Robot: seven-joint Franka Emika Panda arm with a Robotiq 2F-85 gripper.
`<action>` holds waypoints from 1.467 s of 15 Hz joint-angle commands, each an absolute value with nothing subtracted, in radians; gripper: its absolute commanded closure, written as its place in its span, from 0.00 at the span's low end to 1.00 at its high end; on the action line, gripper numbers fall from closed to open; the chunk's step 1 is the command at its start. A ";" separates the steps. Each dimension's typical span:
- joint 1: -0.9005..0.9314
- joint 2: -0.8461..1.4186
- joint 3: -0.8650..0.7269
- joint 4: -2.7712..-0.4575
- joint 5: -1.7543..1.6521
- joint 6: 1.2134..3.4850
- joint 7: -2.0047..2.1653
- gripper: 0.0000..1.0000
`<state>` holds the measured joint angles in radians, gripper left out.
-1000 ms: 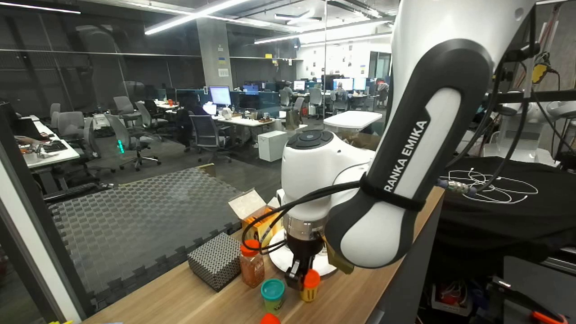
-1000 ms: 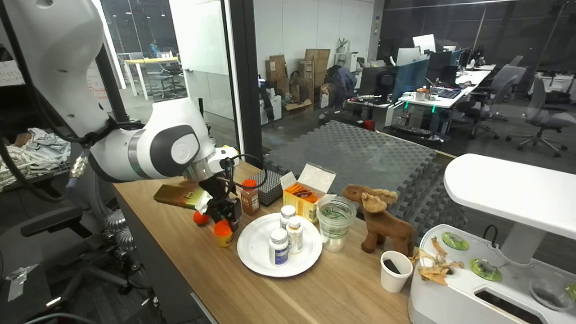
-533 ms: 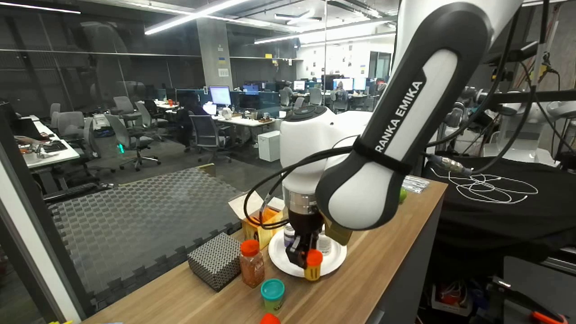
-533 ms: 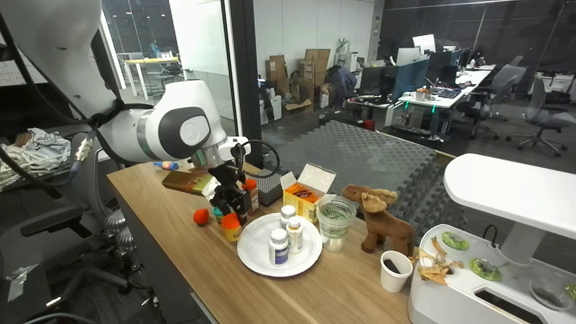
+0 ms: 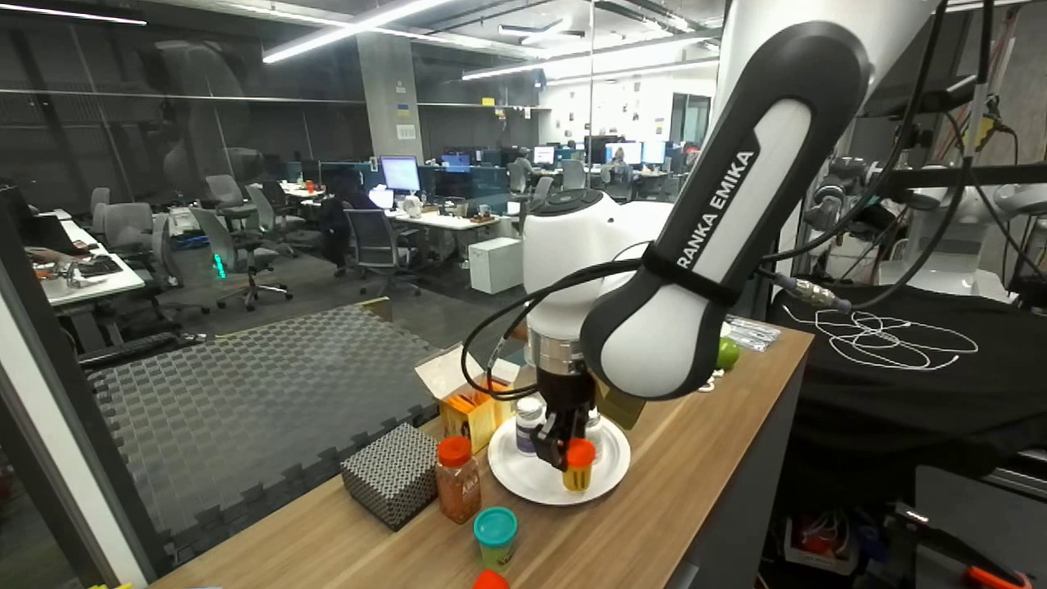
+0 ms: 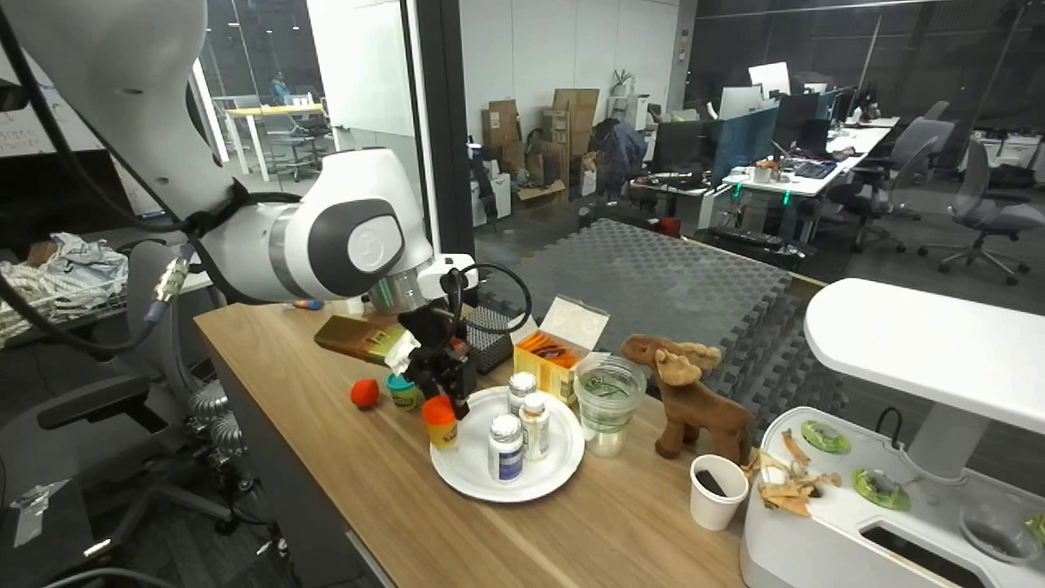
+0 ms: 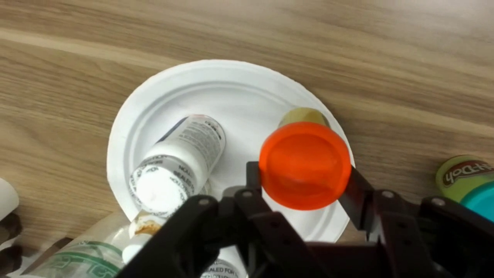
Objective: Pick up all the objects surrounding the white plate and arrange them on the plate
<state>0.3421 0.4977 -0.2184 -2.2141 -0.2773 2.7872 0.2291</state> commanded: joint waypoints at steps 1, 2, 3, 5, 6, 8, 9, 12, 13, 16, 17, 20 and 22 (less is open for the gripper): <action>0.352 0.533 -0.233 -2.204 -0.326 2.844 0.292 0.73; 0.356 0.544 -0.238 -2.202 -0.325 2.861 0.307 0.73; 0.361 0.550 -0.243 -2.201 -0.322 2.875 0.317 0.73; 0.380 0.554 -0.266 -2.202 -0.324 2.902 0.333 0.73; 0.398 0.558 -0.287 -2.201 -0.331 2.913 0.349 0.73; 0.420 0.568 -0.314 -2.201 -0.331 2.933 0.365 0.73; 0.435 0.572 -0.331 -2.200 -0.331 2.941 0.373 0.73; 0.490 0.593 -0.393 -2.196 -0.337 2.960 0.400 0.73; 0.508 0.601 -0.412 -2.197 -0.338 2.967 0.405 0.73; 0.546 0.618 -0.443 -2.203 -0.331 2.974 0.407 0.69; 0.567 0.627 -0.462 -2.204 -0.335 2.981 0.414 0.23; 0.590 0.622 -0.477 -2.213 -0.324 2.987 0.404 0.09; 0.595 0.601 -0.480 -2.222 -0.316 2.984 0.393 0.00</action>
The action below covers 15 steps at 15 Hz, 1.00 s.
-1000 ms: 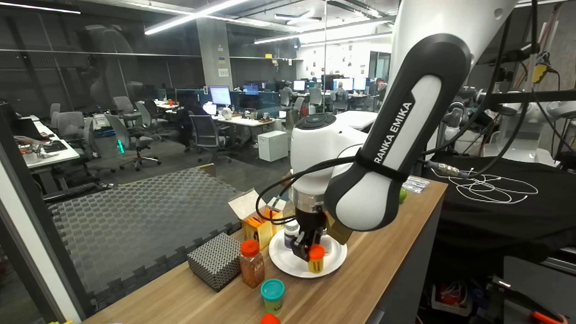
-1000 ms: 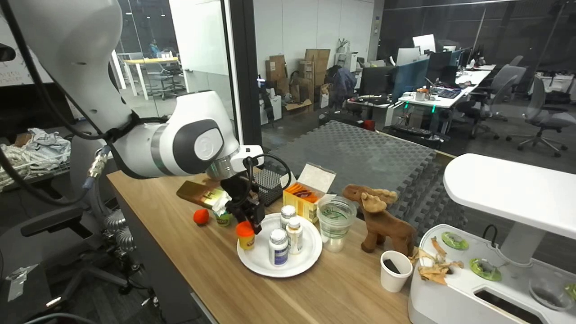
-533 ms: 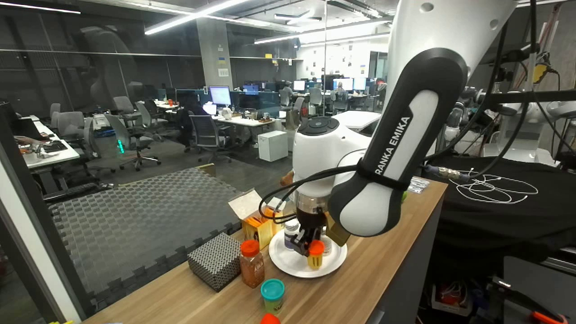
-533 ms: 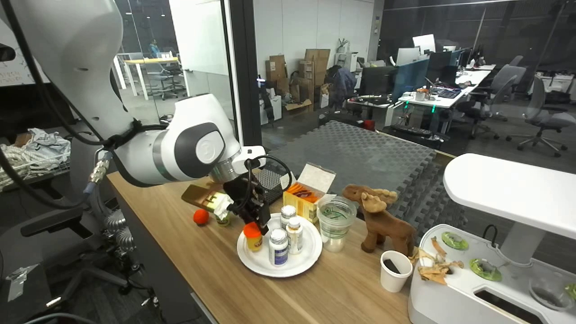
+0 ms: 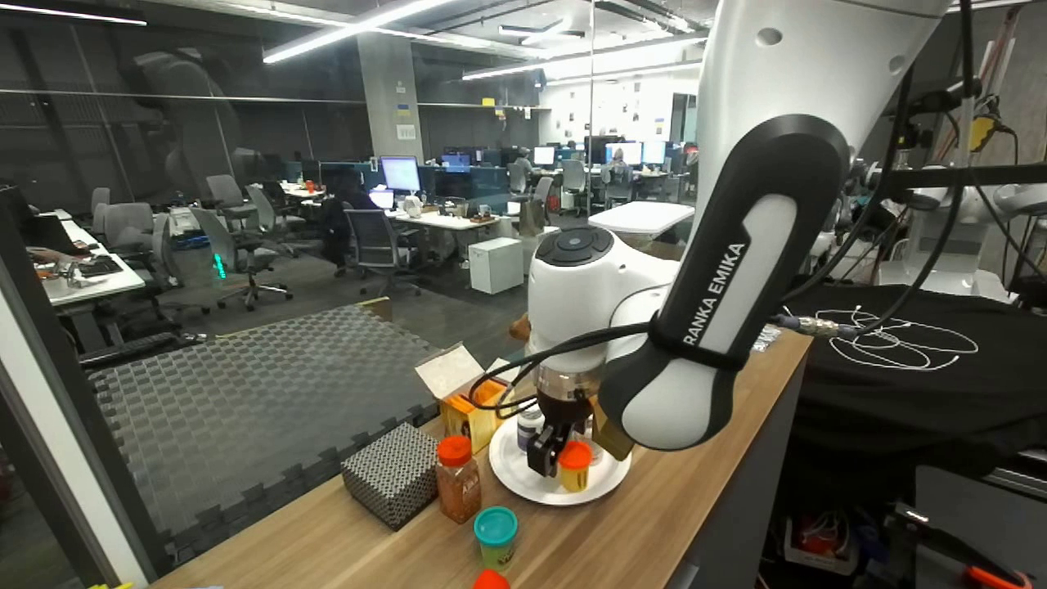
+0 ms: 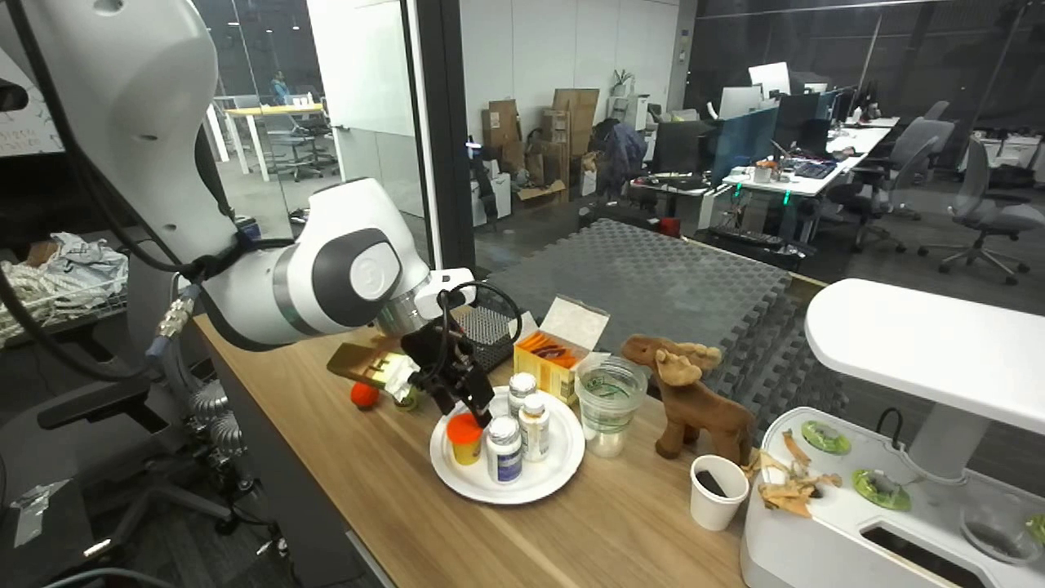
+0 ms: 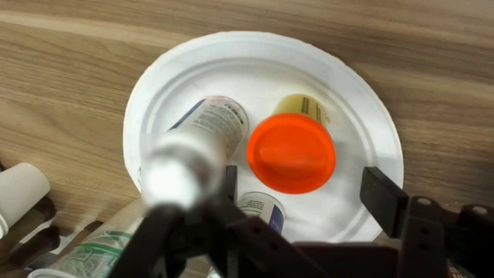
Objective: Pick up all the objects surrounding the white plate and arrange them on the plate
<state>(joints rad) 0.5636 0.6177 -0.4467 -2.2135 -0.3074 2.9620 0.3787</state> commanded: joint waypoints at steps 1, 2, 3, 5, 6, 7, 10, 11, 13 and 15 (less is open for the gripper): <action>0.594 0.586 -0.478 -2.227 -0.314 2.978 0.384 0.00; 0.587 0.563 -0.469 -2.234 -0.312 2.963 0.370 0.00; 0.579 0.536 -0.456 -2.241 -0.310 2.944 0.357 0.00; 0.534 0.457 -0.390 -2.260 -0.297 2.881 0.309 0.00; 0.504 0.418 -0.345 -2.266 -0.290 2.843 0.286 0.00; 0.465 0.388 -0.287 -2.264 -0.277 2.793 0.261 0.01; 0.375 0.334 -0.138 -2.231 -0.220 2.624 0.230 0.00; 0.351 0.328 -0.097 -2.216 -0.201 2.573 0.224 0.00; 0.309 0.333 -0.023 -2.183 -0.154 2.491 0.205 0.00; 0.283 0.351 0.026 -2.155 -0.120 2.450 0.203 0.00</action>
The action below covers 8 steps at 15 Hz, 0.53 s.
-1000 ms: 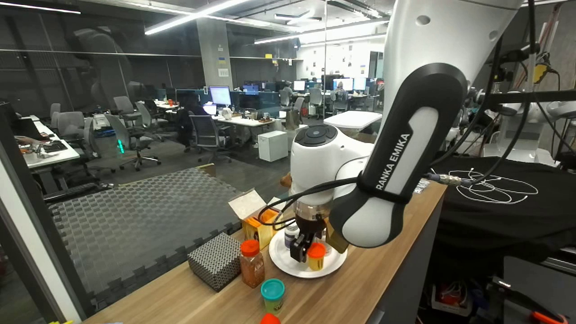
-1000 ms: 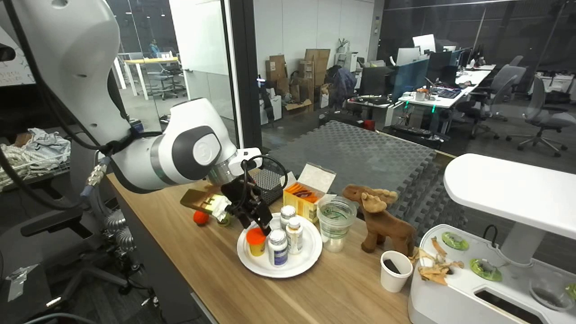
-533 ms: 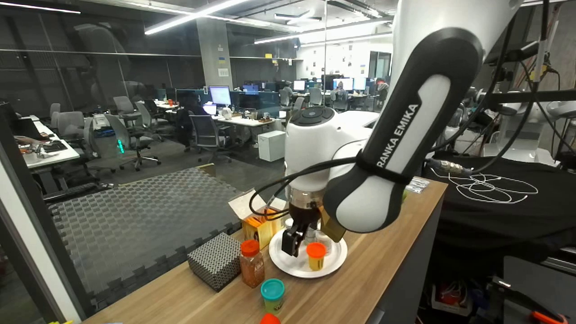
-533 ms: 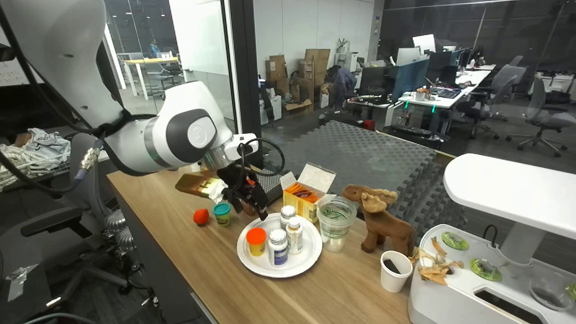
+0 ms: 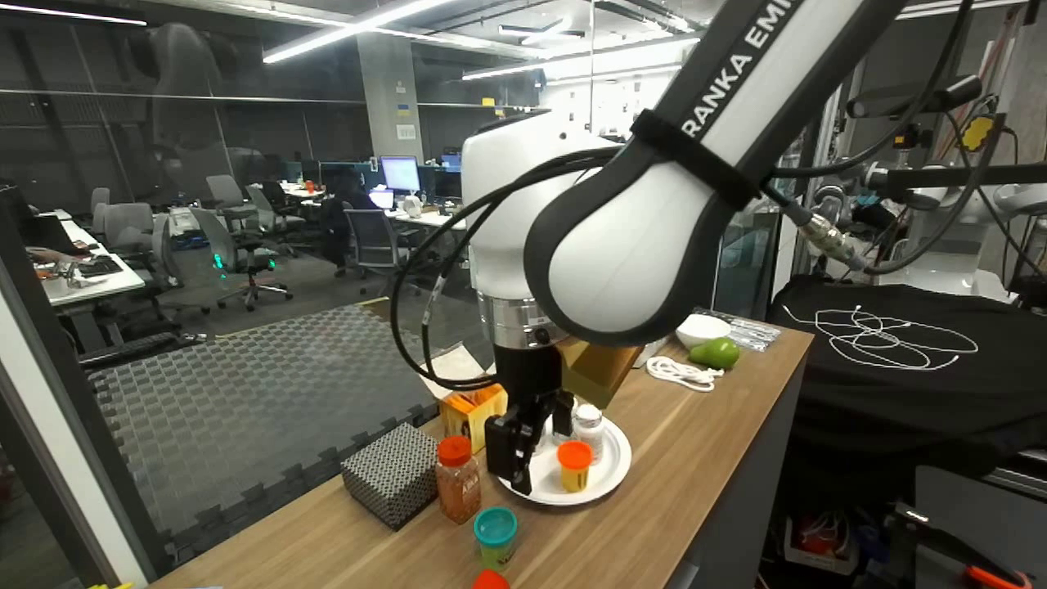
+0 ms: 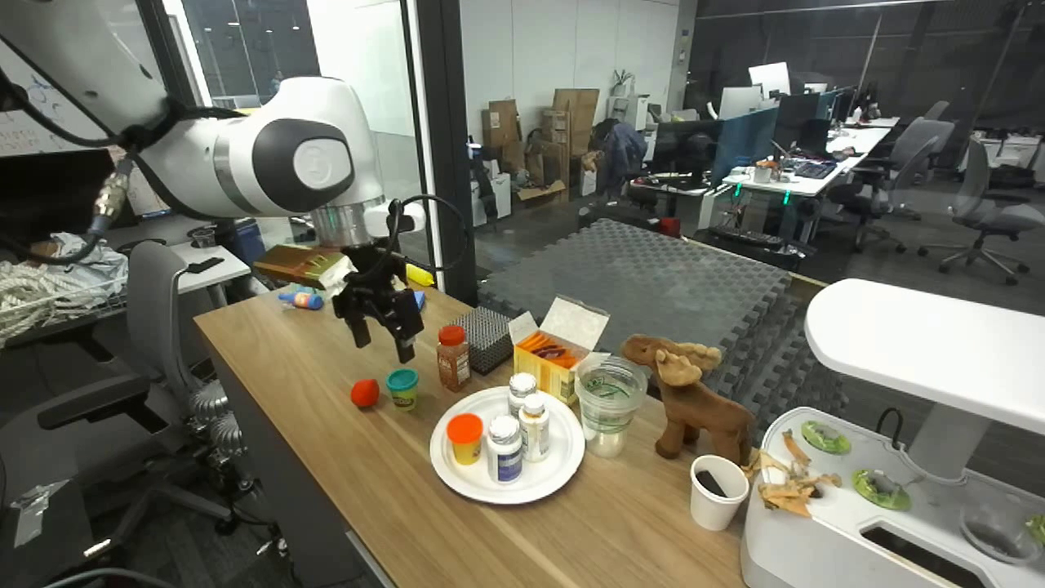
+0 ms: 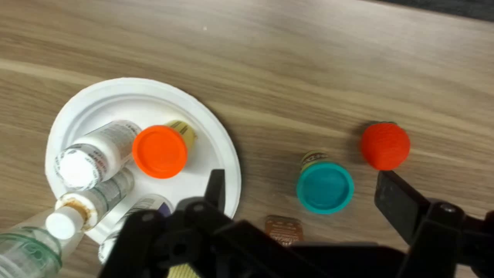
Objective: Pick up all the objects surrounding the white plate and arrange them on the plate
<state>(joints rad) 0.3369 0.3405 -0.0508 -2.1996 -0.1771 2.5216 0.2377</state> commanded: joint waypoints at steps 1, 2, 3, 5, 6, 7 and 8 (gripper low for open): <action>0.273 0.359 0.046 -2.147 -0.104 2.439 0.202 0.00; 0.266 0.371 0.059 -2.142 -0.093 2.444 0.211 0.00; 0.266 0.382 0.064 -2.140 -0.091 2.453 0.232 0.00; 0.259 0.408 0.076 -2.137 -0.072 2.462 0.242 0.00; 0.257 0.418 0.078 -2.137 -0.061 2.472 0.253 0.00; 0.262 0.424 0.071 -2.142 -0.063 2.496 0.278 0.00; 0.268 0.431 0.064 -2.149 -0.065 2.526 0.308 0.00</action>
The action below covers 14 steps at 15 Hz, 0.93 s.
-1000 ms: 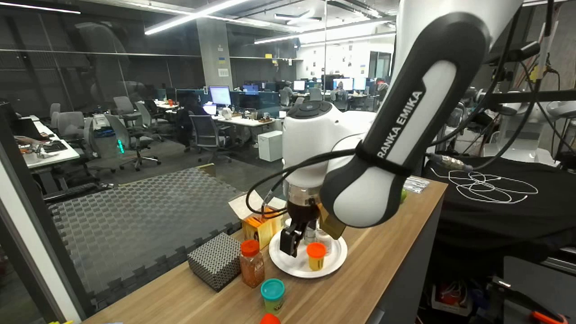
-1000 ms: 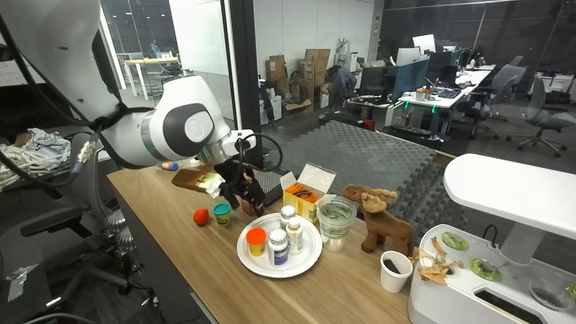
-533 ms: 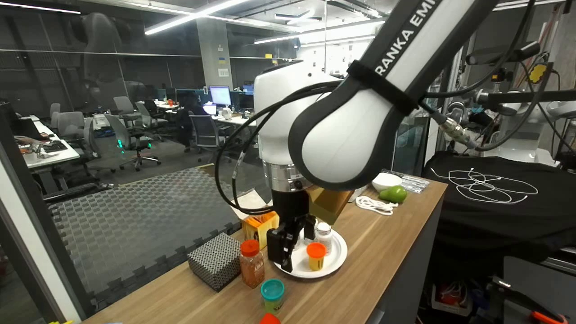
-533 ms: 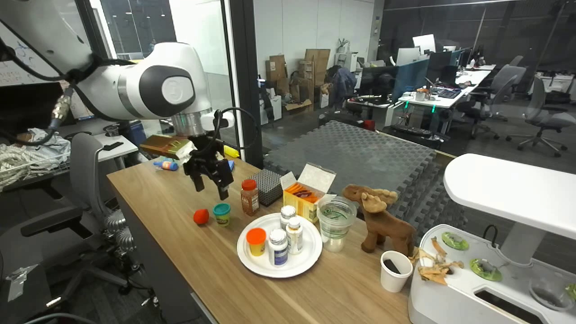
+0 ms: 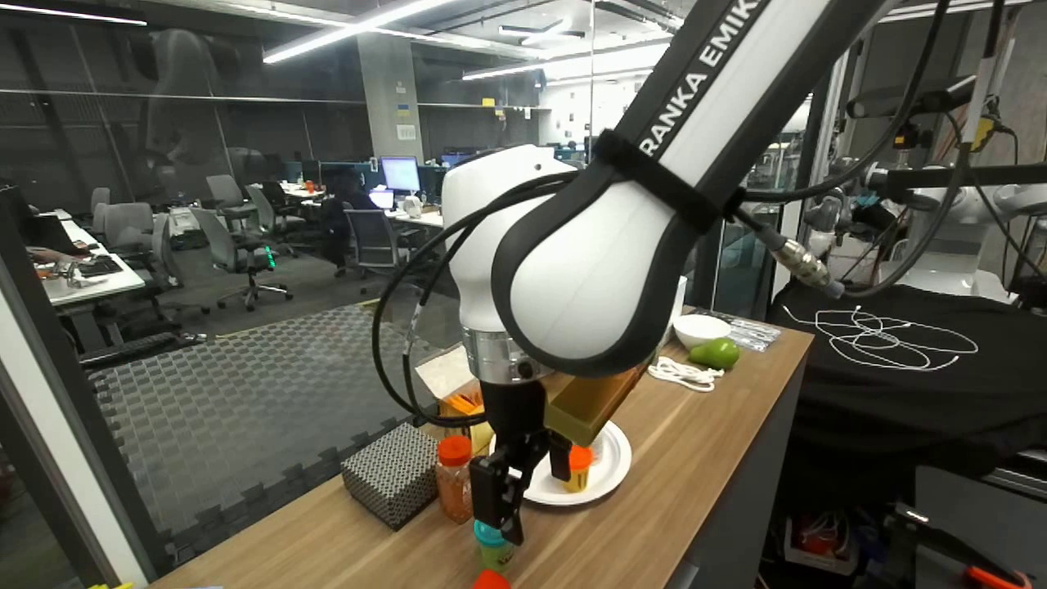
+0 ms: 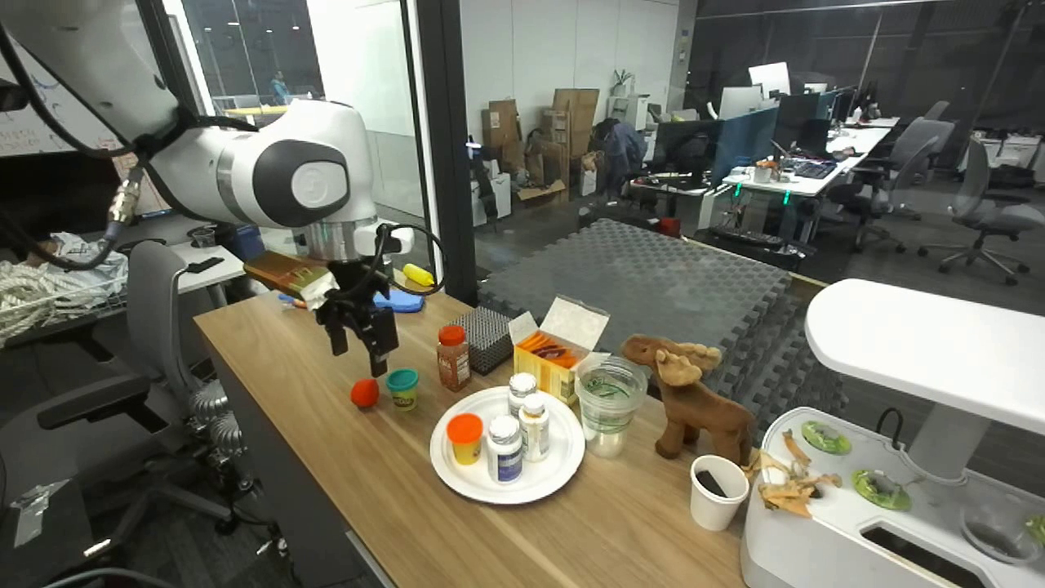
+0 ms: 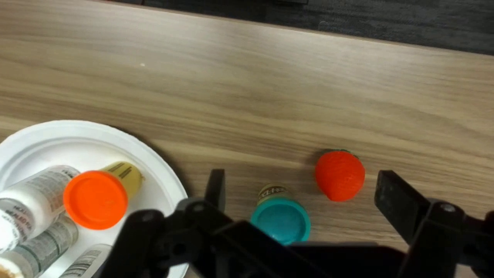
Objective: Pick up all the objects surrounding the white plate and arrange them on the plate
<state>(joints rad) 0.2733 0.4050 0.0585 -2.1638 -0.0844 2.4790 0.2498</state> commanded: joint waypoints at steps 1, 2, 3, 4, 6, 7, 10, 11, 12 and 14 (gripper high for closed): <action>0.271 0.439 0.059 -2.154 -0.064 2.554 0.334 0.00; 0.273 0.448 0.057 -2.158 -0.057 2.587 0.360 0.00; 0.272 0.456 0.060 -2.158 -0.043 2.611 0.379 0.00; 0.271 0.463 0.061 -2.159 -0.027 2.636 0.395 0.00; 0.284 0.475 0.048 -2.160 -0.015 2.682 0.433 0.00; 0.294 0.482 0.037 -2.159 -0.021 2.696 0.451 0.00; 0.315 0.505 0.013 -2.153 -0.026 2.731 0.499 0.00; 0.322 0.513 0.005 -2.150 -0.027 2.745 0.511 0.00; 0.333 0.524 -0.008 -2.144 -0.033 2.759 0.527 0.00; 0.339 0.544 -0.012 -2.130 -0.021 2.768 0.535 0.00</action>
